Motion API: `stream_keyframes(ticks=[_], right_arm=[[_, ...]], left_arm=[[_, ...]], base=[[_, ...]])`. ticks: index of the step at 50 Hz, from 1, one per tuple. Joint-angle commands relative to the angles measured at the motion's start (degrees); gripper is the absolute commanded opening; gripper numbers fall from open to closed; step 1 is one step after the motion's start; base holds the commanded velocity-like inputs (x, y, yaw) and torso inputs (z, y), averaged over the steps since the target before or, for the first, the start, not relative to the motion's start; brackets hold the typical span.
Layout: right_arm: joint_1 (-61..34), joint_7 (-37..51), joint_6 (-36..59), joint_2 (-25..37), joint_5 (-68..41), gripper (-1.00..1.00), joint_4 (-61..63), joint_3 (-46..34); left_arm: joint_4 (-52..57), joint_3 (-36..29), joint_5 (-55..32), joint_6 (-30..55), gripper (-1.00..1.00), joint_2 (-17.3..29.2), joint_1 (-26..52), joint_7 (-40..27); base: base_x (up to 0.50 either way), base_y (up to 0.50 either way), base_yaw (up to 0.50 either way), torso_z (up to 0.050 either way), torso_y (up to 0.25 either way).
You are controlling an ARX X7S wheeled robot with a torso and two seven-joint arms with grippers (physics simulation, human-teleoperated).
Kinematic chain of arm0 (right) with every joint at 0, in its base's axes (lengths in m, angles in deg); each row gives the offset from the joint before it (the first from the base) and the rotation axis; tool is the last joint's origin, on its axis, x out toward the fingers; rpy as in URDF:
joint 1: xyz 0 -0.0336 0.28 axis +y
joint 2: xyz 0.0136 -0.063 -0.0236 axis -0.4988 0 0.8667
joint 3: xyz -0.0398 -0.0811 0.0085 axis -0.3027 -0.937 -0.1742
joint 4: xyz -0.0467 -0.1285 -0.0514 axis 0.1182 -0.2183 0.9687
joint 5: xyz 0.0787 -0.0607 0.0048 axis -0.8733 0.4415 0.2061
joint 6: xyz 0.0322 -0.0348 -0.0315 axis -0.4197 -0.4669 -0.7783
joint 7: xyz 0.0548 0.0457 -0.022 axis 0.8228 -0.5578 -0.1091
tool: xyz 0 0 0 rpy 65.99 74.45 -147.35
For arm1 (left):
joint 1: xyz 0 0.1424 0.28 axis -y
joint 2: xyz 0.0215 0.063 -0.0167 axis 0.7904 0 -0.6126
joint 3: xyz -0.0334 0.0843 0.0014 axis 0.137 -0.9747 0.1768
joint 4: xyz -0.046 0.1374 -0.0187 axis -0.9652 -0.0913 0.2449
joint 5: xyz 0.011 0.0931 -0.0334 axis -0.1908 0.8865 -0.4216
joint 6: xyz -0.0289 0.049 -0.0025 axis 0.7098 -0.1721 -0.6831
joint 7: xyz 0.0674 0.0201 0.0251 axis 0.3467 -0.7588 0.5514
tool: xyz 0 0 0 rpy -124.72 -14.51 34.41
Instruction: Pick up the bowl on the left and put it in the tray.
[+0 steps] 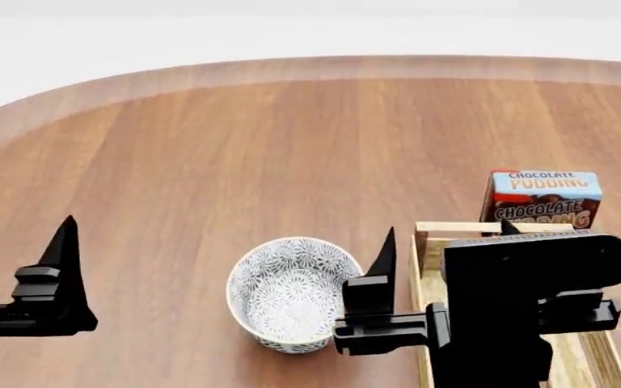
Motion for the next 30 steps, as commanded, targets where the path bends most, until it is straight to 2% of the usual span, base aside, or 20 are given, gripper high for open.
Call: stream_keyframes(ticks=[1, 17, 25, 30], right_arm=[[-4.54, -0.84, 6.94, 0.42, -2.4, 1.0, 2.94, 2.4], [-2.58, -1.06, 2.65, 2.2, -1.57, 1.0, 0.72, 0.41], [-2.81, -0.81, 2.84, 2.26, -1.85, 1.0, 1.05, 1.22], [-1.1, -1.38, 0.2, 2.51, -1.87, 1.0, 0.82, 1.07]], left_arm=[[2.44, 2.48, -4.64, 4.72, 1.0, 0.48, 2.61, -0.57], [1.93, 1.84, -5.31, 5.11, 1.0, 0.6, 2.53, -1.18], [0.76, 0.87, -3.62, 3.3, 1.0, 0.97, 2.11, -0.9], [1.48, -0.21, -1.66, 0.79, 1.0, 1.58, 0.46, -0.27]], base=[[0.0, 0.0, 0.0, 0.05, 0.0], [0.0, 0.0, 0.0, 0.05, 0.0], [0.0, 0.0, 0.0, 0.0, 0.0], [0.0, 0.0, 0.0, 0.003, -0.25]])
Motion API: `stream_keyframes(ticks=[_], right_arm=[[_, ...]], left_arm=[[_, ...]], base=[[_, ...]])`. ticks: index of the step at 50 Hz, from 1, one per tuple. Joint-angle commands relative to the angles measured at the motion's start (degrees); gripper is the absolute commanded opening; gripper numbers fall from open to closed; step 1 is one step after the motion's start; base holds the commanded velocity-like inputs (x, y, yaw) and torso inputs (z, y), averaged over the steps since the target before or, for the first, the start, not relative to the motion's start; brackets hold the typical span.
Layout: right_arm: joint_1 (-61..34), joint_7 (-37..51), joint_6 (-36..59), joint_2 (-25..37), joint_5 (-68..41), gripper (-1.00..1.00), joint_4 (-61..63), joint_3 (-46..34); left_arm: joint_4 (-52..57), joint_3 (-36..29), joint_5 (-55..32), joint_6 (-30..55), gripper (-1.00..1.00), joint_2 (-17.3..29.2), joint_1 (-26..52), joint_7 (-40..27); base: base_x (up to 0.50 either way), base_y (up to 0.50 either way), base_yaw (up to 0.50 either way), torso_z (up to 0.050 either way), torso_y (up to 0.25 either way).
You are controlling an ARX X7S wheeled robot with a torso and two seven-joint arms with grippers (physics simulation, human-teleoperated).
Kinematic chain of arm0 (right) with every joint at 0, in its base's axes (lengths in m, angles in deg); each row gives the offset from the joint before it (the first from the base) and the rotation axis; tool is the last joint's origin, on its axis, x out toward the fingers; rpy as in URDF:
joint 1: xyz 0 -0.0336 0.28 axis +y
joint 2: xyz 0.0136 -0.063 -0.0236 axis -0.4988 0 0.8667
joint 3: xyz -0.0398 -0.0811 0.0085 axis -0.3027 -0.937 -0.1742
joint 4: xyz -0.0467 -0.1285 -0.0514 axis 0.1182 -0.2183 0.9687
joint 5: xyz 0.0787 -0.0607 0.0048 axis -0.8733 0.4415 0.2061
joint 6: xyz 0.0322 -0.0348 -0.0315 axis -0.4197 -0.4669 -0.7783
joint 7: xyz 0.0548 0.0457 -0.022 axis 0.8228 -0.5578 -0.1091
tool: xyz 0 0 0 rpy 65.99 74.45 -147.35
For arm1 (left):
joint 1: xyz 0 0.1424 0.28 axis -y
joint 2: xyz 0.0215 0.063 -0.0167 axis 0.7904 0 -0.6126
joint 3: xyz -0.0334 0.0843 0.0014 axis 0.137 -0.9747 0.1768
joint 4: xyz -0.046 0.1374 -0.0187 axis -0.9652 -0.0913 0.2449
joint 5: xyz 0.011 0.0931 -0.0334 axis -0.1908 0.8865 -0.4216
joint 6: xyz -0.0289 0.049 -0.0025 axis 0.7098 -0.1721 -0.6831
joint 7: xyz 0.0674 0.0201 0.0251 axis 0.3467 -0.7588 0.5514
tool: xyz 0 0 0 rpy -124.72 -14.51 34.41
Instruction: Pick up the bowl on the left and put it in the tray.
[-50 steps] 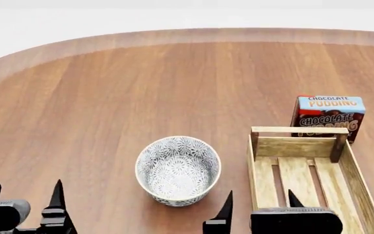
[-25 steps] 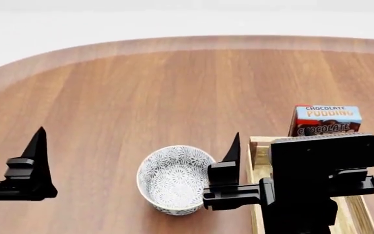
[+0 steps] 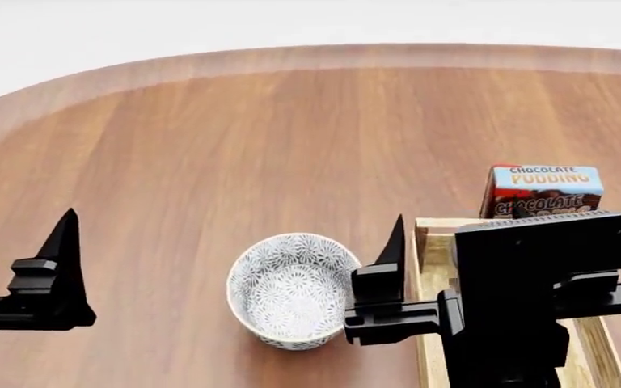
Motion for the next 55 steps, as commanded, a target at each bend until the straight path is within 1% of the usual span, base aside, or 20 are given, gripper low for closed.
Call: stream_keyframes(ticks=[1, 10, 16, 21, 34, 41, 42, 46, 47, 52, 53, 55], right_arm=[[1.55, -0.48, -2.55, 0.52, -0.21, 1.0, -0.18, 0.03], [1.93, -0.27, -3.42, 0.88, -0.04, 1.0, -0.46, -0.46], [2.48, -0.56, -6.09, 1.64, 0.66, 1.0, -1.4, -1.95], [2.73, -0.4, -10.51, 3.32, 3.13, 1.0, -3.27, -4.67], [2.1, -2.29, -10.36, 3.72, 1.4, 1.0, -4.49, -4.94], [-0.4, -3.87, -9.31, 3.54, -0.18, 1.0, -6.1, -4.98], [-1.05, -3.99, -10.57, 4.12, 0.76, 1.0, -6.94, -6.18], [-4.05, -4.95, -10.39, 4.14, 0.75, 1.0, -10.25, -7.31], [-5.53, -6.58, -11.61, 5.42, 1.38, 1.0, -11.6, -9.74], [-9.83, -10.18, -15.07, 8.34, 3.7, 1.0, -14.99, -16.05], [-11.82, -12.5, -16.81, 9.83, 4.97, 1.0, -16.74, -19.56], [-13.96, -15.21, -19.55, 11.2, 6.55, 1.0, -19.44, -23.52]], left_arm=[[0.28, -1.63, 2.29, -2.94, 1.0, 0.92, -1.71, 0.83], [0.23, -1.99, 2.64, -3.58, 1.0, 1.19, -1.94, 0.72], [-0.14, -2.1, 2.74, -4.09, 1.0, 1.3, -2.18, 0.8], [-0.37, -2.32, 2.99, -4.47, 1.0, 1.49, -2.32, 0.83], [-0.74, -2.16, 2.89, -5.02, 1.0, 1.7, -2.55, 0.53], [-1.01, -1.84, 2.72, -5.5, 1.0, 1.51, -2.95, 0.26], [-1.05, -1.88, 2.81, -5.5, 1.0, 1.49, -3.07, 0.12], [-1.44, -2.48, 3.21, -5.25, 1.0, 1.76, -3.48, -0.1], [-1.76, -2.27, 3.06, -5.4, 1.0, 1.76, -3.74, 0.06], [-2.09, -1.94, 3.05, -5.71, 1.0, 1.95, -4.04, -0.01], [-2.31, -2.03, 3.35, -6.09, 1.0, 1.98, -4.3, 0.09], [-2.59, -2.22, 3.8, -6.71, 1.0, 2.03, -4.63, 0.24]], base=[[0.0, 0.0, 0.0, 0.003, -0.25], [0.0, 0.0, 0.0, 0.003, -0.25], [0.0, 0.0, 0.0, 0.003, -0.25], [0.0, 0.0, 0.0, 0.002, -0.25], [0.0, 0.0, 0.0, 0.003, -0.25], [0.0, 0.0, 0.0, 0.002, -0.25], [0.0, 0.0, 0.0, 0.003, -0.25], [0.0, 0.0, 0.0, 0.001, -0.055], [0.0, 0.0, 0.0, 0.0, 0.0], [0.0, 0.0, 0.0, 0.0, 0.0], [0.0, 0.0, 0.0, 0.0, 0.0], [0.0, 0.0, 0.0, 0.0, 0.0]])
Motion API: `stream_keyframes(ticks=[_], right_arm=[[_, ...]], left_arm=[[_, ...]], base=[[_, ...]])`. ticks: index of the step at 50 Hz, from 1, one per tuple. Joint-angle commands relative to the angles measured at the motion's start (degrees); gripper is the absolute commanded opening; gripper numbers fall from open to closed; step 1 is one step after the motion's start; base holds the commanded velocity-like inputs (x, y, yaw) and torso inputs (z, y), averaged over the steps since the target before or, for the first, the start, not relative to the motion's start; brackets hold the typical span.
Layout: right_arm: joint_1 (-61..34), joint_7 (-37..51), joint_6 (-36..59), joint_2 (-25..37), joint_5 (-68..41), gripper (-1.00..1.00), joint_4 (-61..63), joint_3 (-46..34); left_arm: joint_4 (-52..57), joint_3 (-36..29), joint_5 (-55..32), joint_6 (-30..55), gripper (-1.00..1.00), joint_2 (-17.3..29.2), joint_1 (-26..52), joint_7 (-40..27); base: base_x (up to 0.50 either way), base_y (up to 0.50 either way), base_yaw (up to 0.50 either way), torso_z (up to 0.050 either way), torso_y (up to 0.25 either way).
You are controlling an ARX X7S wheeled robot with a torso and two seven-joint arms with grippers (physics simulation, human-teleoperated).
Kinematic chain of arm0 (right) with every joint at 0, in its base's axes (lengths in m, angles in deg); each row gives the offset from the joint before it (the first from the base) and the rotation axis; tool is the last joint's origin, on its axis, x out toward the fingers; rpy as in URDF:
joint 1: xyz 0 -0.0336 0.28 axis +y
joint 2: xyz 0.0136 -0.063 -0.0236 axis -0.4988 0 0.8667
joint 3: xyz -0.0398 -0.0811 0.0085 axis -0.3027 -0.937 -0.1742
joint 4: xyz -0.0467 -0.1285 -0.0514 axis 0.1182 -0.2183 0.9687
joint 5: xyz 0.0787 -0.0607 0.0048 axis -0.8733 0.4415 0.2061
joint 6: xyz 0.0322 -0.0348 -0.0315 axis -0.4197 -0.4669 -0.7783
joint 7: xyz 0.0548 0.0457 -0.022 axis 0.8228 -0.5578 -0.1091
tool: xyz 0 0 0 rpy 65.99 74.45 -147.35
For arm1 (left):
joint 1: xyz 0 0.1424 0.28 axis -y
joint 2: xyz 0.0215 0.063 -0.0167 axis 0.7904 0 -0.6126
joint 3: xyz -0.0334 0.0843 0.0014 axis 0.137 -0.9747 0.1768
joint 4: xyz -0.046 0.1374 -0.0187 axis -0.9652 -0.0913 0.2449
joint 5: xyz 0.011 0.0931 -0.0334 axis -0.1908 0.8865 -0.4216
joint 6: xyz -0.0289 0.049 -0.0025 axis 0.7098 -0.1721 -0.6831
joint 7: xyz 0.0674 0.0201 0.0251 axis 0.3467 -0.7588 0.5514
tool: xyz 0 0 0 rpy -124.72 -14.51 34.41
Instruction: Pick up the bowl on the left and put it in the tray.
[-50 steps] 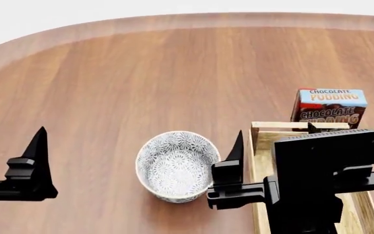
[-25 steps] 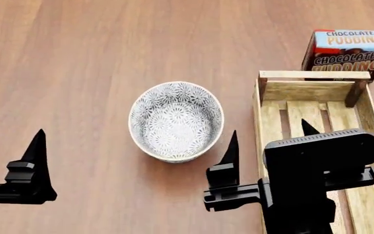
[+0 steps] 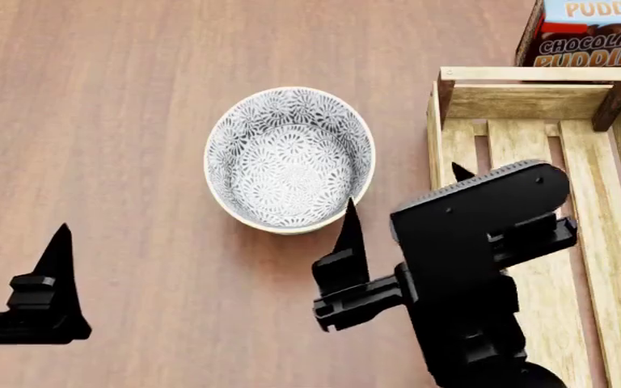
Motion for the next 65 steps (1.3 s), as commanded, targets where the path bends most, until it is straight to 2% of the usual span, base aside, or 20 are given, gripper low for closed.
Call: stream_keyframes(ticks=[1, 6, 15, 16, 26, 34, 42, 60, 61, 65], right_arm=[[-9.52, -9.35, -8.29, 5.49, 4.71, 1.0, -9.75, -13.92], [-15.74, -15.87, -15.58, 6.24, 10.24, 1.0, -20.57, -24.81], [-19.38, -20.77, -22.19, 4.72, 15.01, 1.0, -30.81, -34.23], [-20.3, -21.04, -24.29, 3.97, 16.79, 1.0, -34.92, -36.4], [-24.42, -21.73, -34.57, 0.38, 19.89, 1.0, -51.61, -40.24], [-28.97, -19.77, -47.32, -5.48, 22.85, 1.0, -73.13, -43.29], [-31.63, -18.17, -55.82, -9.98, 24.47, 1.0, -87.37, -45.35], [-34.78, -14.27, -67.91, -18.02, 25.58, 1.0, -108.3, -47.58], [-34.82, -14.14, -68.08, -17.94, 25.48, -1.0, -108.35, -47.58], [-35.06, -13.77, -67.99, -17.58, 25.37, -1.0, -108.07, -47.72]], left_arm=[[-1.14, -0.14, 0.87, -1.51, 1.0, 0.27, -1.27, 0.14], [-1.92, 0.36, 0.78, -2.15, 1.0, 0.26, -1.73, 0.29], [-2.38, 0.74, 0.42, -2.8, 1.0, 0.36, -2.39, 0.52], [-2.36, 1.0, 0.31, -2.92, 1.0, 0.46, -2.6, 0.58], [-2.09, 0.91, 0.35, -3.87, 1.0, 0.76, -3.5, 0.92], [-2.26, 0.64, -0.08, -3.8, 1.0, 0.9, -3.52, 1.06], [-2.42, 0.52, -0.19, -4.04, 1.0, 1.02, -3.74, 1.05], [-2.03, 1.2, -1.25, -3.96, 1.0, 1.45, -3.88, 0.56], [-2.03, 1.15, -1.28, -3.99, 1.0, 1.47, -3.88, 0.59], [-2.18, 0.96, -1.15, -4.14, 1.0, 1.51, -3.83, 0.53]], base=[[0.0, 0.0, 0.0, 0.0, 0.0], [0.0, 0.0, 0.0, 0.0, 0.0], [0.0, 0.0, 0.0, 0.0, 0.0], [0.0, 0.0, 0.0, 0.0, 0.0], [0.0, 0.0, 0.0, 0.0, 0.0], [0.0, 0.0, 0.0, 0.0, 0.0], [0.0, 0.0, 0.0, 0.0, 0.0], [0.0, 0.0, 0.0, 0.0, 0.0], [0.0, 0.0, 0.0, 0.0, 0.0], [0.0, 0.0, 0.0, 0.0, 0.0]])
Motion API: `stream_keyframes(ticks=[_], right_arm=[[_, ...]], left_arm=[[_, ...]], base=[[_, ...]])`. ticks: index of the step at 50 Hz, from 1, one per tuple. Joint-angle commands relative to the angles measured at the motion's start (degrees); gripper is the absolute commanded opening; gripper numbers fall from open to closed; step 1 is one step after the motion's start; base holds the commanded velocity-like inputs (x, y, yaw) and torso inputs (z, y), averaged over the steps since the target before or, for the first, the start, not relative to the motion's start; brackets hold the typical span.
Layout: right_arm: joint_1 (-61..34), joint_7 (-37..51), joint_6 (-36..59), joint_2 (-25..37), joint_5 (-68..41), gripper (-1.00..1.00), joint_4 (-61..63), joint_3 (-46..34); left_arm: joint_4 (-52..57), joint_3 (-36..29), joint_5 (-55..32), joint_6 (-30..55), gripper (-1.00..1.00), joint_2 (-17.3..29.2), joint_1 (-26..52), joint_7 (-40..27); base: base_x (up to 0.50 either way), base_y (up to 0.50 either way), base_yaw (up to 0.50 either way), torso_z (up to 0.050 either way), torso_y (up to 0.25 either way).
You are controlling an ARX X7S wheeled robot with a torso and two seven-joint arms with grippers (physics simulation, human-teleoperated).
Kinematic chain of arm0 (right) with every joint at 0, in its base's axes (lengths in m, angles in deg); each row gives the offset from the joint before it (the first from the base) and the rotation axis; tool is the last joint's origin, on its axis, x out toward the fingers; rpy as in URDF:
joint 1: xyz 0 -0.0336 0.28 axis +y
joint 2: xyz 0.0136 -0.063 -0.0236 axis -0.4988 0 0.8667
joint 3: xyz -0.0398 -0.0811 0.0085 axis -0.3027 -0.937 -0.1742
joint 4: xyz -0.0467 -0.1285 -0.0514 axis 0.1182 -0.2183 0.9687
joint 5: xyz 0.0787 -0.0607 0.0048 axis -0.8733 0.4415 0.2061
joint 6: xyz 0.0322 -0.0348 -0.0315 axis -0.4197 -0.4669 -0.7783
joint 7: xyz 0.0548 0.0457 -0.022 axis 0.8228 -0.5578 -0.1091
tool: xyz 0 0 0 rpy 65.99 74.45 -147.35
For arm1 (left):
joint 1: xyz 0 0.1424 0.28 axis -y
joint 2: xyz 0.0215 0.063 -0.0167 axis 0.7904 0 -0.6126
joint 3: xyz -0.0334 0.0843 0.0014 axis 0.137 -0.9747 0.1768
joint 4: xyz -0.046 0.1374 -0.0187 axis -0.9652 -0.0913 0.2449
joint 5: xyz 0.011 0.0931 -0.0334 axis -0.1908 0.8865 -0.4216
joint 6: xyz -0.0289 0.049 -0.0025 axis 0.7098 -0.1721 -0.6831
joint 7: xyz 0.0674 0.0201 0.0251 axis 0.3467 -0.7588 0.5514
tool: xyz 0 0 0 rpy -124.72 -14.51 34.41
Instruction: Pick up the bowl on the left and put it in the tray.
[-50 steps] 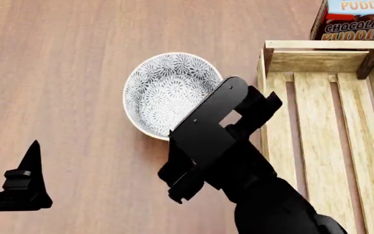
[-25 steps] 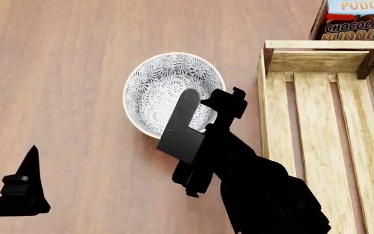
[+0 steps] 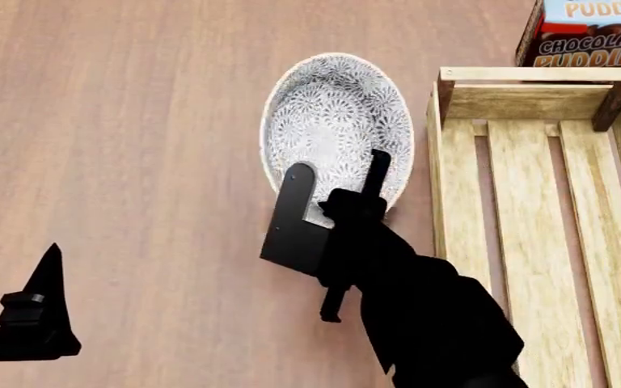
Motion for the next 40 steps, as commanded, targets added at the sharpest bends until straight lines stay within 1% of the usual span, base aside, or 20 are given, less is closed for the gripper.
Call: stream_keyframes(ticks=[1, 16, 20, 23, 31, 36, 37, 40], right_arm=[[-1.52, 1.58, -4.61, -2.48, -0.01, -1.0, -7.75, -1.25], [1.05, -1.49, 11.35, 7.74, 0.68, -1.0, 20.51, -0.33], [0.74, -2.74, 16.42, 11.15, 0.98, -1.0, 29.99, 0.51], [0.18, -4.29, 20.87, 14.0, 0.77, -1.0, 38.12, 1.67], [-0.41, -7.37, 29.11, 19.94, 0.59, -1.0, 53.87, 3.82], [-1.06, -8.53, 32.73, 22.42, -0.15, -1.0, 61.08, 5.83], [-1.2, -9.0, 34.19, 23.34, -1.34, -1.0, 64.28, 7.44], [-1.96, -9.77, 36.05, 24.72, -1.49, -1.0, 67.19, 8.33]], left_arm=[[0.01, -0.15, -0.17, -0.21, 1.0, 0.18, -0.03, -0.2], [0.99, -0.69, -0.67, 0.57, 1.0, 0.59, 0.61, -1.03], [1.51, -0.86, -0.85, 0.89, 1.0, 0.73, 0.76, -1.32], [1.94, -0.94, -1.05, 1.16, 1.0, 0.81, 0.82, -1.6], [2.35, -1.1, -1.2, 0.89, 1.0, 0.87, 0.43, -1.71], [2.38, -1.23, -1.36, 0.92, 1.0, 0.92, 0.47, -1.82], [2.33, -1.32, -1.35, 0.91, 1.0, 0.91, 0.52, -1.82], [2.35, -1.67, -1.23, 0.92, 1.0, 0.97, 0.54, -1.87]], base=[[0.0, 0.0, 0.0, 0.0, 0.0], [0.0, 0.0, 0.0, 0.0, 0.0], [0.0, 0.0, 0.0, 0.0, 0.0], [0.0, 0.0, 0.0, 0.0, 0.0], [0.0, 0.0, 0.0, 0.0, 0.0], [0.0, 0.0, 0.0, 0.0, 0.0], [0.0, 0.0, 0.0, 0.0, 0.0], [0.0, 0.0, 0.0, 0.0, 0.0]])
